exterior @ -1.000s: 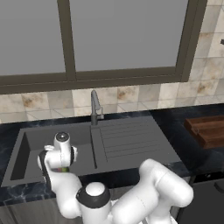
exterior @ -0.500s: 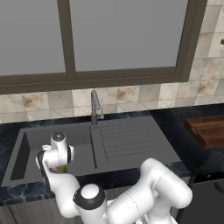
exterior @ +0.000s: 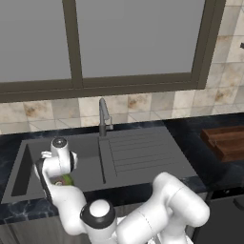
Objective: Pick up all produce items and place them in the sink. Turn on the sink faucet to wash them. Then turn the sink off and put them in the tray.
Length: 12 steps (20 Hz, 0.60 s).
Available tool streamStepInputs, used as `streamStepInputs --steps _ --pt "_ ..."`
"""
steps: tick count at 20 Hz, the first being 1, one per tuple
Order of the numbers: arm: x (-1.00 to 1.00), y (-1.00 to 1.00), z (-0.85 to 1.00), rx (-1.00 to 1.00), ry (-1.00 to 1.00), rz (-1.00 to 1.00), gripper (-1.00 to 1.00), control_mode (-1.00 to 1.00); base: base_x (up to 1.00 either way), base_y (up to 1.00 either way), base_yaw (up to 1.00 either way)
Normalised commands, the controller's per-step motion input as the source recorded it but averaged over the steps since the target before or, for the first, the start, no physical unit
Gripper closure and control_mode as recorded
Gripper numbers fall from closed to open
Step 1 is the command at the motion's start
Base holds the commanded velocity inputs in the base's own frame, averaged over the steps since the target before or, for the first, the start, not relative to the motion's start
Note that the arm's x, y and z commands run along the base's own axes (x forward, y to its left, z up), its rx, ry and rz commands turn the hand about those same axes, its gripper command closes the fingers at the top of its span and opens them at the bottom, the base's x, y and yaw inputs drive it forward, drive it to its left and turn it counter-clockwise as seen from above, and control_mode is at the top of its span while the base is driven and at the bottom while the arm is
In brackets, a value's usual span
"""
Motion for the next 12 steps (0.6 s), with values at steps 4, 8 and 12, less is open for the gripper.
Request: streamStepInputs --steps 4,8,12 --pt "-0.17 0.12 0.7 0.0 0.0 0.0 -1.0 -1.0 0.0 0.0 0.0" --pt "-0.24 0.0 0.76 0.0 0.0 0.0 -1.0 -1.0 0.0 0.0 0.0" --pt "-0.32 -0.02 0.65 0.0 0.0 0.0 -1.0 -1.0 0.0 0.0 0.0"
